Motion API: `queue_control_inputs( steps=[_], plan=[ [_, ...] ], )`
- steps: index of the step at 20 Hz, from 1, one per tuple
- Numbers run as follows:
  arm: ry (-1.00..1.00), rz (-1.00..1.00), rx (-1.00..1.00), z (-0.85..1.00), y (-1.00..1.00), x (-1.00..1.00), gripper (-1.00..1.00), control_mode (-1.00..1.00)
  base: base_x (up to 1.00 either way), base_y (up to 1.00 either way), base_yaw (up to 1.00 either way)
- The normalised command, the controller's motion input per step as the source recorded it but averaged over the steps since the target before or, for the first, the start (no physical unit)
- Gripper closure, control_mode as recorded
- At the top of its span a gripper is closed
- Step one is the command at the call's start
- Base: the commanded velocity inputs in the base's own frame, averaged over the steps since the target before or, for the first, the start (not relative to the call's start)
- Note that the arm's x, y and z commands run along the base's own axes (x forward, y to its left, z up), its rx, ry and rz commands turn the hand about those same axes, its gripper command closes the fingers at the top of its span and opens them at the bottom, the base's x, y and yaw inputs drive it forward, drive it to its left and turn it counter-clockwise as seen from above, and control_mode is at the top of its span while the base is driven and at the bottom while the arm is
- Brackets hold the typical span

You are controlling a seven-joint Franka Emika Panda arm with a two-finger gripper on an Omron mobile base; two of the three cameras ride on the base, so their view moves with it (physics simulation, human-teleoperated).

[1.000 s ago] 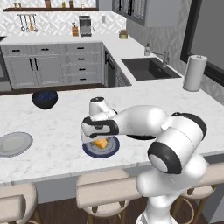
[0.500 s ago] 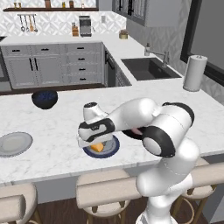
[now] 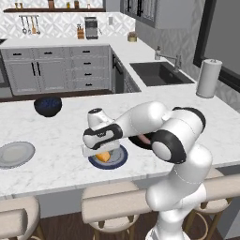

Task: Place one bun and one sausage from the bowl on each plate.

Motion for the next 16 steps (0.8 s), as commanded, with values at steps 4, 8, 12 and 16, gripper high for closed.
queue_control_inputs(
  steps=[4,8,12,16],
  plan=[
    [0.0,0.0,0.0,0.0,0.0,0.0,-1.0,-1.0,0.0,0.0,0.0],
    [0.0,0.0,0.0,0.0,0.0,0.0,-1.0,-1.0,0.0,0.0,0.0],
    [-0.02,0.0,0.0,0.03,0.0,-0.03,-1.0,-1.0,0.0,0.0,0.0],
    [-0.02,0.0,0.0,0.32,-0.01,-0.2,-1.0,-1.0,0.0,0.0,0.0]
  ],
)
